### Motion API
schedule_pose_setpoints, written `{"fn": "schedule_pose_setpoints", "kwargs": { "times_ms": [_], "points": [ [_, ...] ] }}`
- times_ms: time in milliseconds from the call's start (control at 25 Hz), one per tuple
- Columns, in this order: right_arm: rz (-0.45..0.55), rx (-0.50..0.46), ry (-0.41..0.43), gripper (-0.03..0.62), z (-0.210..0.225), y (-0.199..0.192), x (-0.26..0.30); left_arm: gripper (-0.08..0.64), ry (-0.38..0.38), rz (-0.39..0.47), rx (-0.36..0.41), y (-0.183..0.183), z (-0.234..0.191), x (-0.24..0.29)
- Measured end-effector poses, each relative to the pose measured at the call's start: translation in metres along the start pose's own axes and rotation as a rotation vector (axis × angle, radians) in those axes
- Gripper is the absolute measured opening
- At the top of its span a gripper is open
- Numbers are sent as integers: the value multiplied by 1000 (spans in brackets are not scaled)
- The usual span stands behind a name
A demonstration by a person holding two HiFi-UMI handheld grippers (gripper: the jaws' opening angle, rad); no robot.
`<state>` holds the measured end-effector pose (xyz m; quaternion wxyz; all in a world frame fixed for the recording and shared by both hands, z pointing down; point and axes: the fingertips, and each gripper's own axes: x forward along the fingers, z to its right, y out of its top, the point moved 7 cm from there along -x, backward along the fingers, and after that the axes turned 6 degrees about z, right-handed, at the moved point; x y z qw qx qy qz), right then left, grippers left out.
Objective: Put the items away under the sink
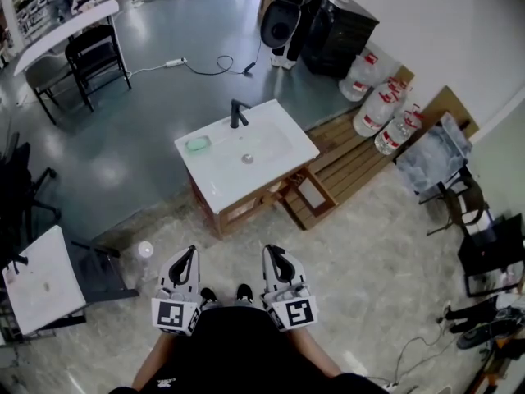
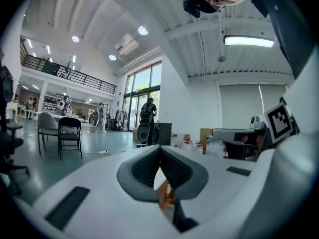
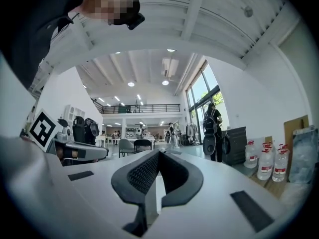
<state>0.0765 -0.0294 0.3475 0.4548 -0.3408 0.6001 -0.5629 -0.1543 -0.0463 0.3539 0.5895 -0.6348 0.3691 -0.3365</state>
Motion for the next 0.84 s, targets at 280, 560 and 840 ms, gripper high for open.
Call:
{"fn": "schedule_pose_setpoints", "kwargs": {
  "times_ms": [280, 560, 840],
  "points": [
    [30, -4, -12, 11, 6, 12, 2, 5, -2, 3, 8, 8, 1, 3],
    [36, -9, -19, 11, 5, 9, 2, 5, -6, 20, 8, 12, -2, 4],
    [34, -13, -15, 11, 2, 9, 4, 5, -11, 12, 11, 10, -4, 2]
  ]
}}
